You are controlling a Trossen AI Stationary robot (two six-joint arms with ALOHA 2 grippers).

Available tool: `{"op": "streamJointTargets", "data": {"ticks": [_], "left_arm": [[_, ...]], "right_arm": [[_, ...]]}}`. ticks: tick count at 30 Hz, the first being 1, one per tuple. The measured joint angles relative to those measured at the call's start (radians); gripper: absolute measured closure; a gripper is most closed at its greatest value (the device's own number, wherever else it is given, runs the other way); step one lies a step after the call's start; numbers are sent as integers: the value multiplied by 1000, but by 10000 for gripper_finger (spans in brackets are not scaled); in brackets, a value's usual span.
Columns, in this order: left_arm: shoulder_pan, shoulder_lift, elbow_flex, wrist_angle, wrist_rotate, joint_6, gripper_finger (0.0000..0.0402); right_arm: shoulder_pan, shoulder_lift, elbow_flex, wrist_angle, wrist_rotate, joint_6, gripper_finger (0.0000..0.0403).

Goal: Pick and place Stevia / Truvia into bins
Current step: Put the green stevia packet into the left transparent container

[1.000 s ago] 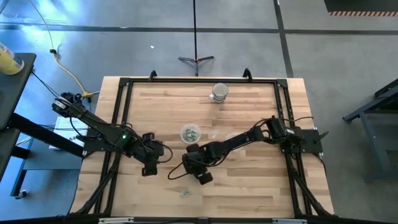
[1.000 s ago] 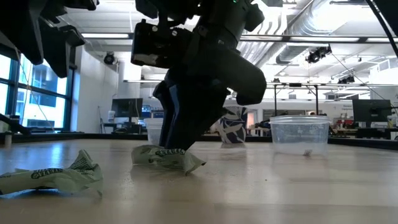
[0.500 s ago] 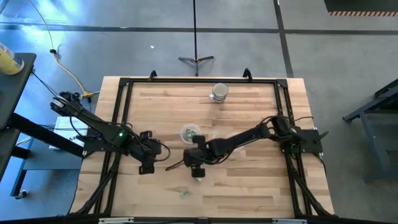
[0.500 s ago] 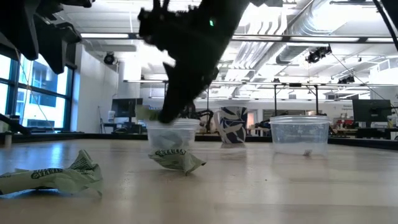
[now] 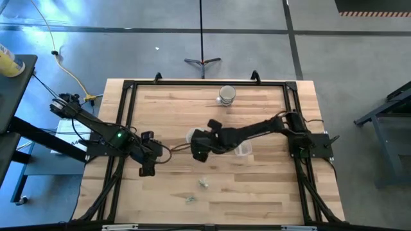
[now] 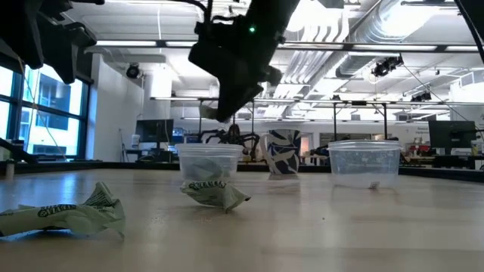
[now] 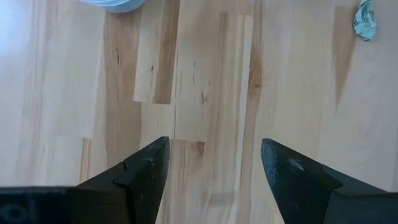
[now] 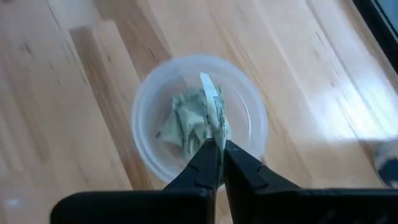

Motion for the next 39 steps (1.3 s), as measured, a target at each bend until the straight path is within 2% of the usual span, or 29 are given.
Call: {"op": "streamJointTargets", "data": {"ticks": [7,13,19,23,26,29,31,34,39], "left_arm": [[0,-2,0,-4,19,15,112],[0,-1,-15,55,25,28,112],[0,-1,-27,198,33,29,112],[0,1,-27,232,37,30,112],[0,25,-31,262,36,29,112],[-1,79,-70,442,49,32,112],[-14,142,-95,580,103,56,112],[-51,259,-90,763,149,84,112],[-115,398,3,869,119,3,112]], "right_arm": [[-89,0,0,-11,-77,-89,381],[-116,0,0,76,-174,-207,372],[-118,0,0,46,-177,-228,293],[-102,0,0,-10,-166,-224,236],[-66,-13,0,-52,-162,-295,209],[1,-37,0,-90,-176,-375,198],[50,-43,1,-126,-169,-411,197],[113,-72,-69,-129,-157,-447,200],[189,-228,-345,-34,-156,-414,207]]}}
